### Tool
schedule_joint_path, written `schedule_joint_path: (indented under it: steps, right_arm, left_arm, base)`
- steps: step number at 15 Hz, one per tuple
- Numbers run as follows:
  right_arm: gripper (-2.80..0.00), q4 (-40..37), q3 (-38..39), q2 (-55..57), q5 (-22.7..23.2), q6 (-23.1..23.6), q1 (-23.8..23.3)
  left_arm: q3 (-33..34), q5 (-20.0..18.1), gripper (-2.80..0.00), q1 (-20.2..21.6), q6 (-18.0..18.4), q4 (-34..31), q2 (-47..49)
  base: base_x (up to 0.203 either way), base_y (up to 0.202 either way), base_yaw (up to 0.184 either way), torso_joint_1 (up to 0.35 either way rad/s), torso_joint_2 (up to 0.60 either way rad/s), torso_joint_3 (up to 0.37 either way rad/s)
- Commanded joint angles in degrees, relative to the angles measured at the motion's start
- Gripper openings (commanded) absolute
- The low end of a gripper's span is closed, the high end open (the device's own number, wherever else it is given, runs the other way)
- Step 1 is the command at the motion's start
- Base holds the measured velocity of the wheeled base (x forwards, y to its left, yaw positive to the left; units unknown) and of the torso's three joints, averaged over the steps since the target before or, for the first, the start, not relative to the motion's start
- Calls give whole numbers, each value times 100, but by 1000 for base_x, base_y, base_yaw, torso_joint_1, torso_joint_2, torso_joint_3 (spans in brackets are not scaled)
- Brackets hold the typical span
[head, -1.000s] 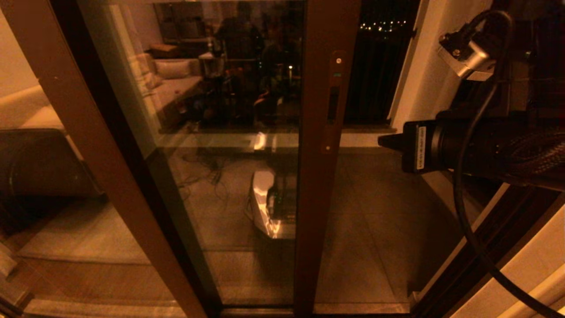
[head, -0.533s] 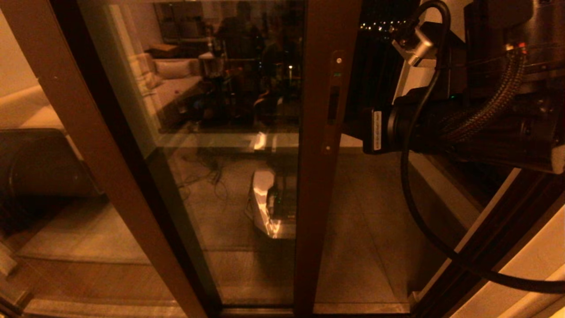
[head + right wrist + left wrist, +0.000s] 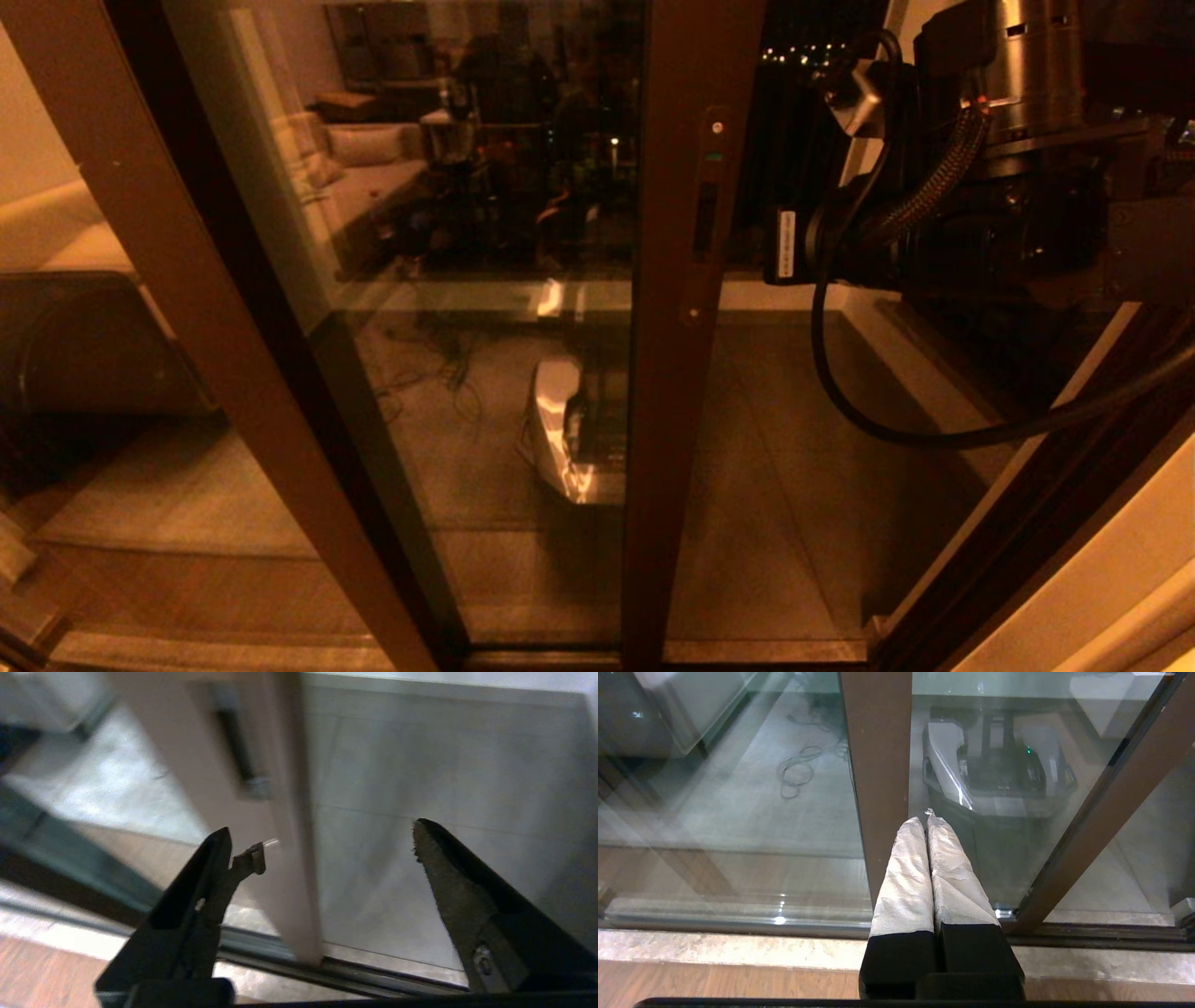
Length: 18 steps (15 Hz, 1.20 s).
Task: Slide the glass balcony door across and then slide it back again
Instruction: Close the slid door
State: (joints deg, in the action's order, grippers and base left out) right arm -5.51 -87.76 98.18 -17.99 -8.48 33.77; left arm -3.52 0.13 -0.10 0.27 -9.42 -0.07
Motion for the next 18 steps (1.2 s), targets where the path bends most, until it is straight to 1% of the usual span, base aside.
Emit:
schedule_joint_path:
  steps: [1,2,5,10,14,18]
  right_arm:
    - [0,54,-39,61,-2,79,-150]
    - [0,100,-54,86,-2,157,-151]
    - [0,299,-219,243,3,205,-143]
    - [0,305,-498,402,6,334,-134]
    - [0,311,-542,539,-2,339,-151]
    - [0,314,-813,724,-29,330,-234]
  left_arm:
    - [1,4,-280,1,4,-7,-6]
    - [1,4,-280,1,1,-7,-1]
    - [1,4,-280,1,5,-7,-1]
    - [1,4,-280,1,0,-7,-1]
    - [1,4,-280,1,5,-7,-8]
    - [1,4,-280,1,0,-7,-1]
  base:
    - [0,0,0,0,0,0]
    - [0,0,0,0,0,0]
    - [0,0,0,0,0,0]
    - [0,0,0,0,0,0]
    - [0,0,0,0,0,0]
    - [0,0,0,0,0,0]
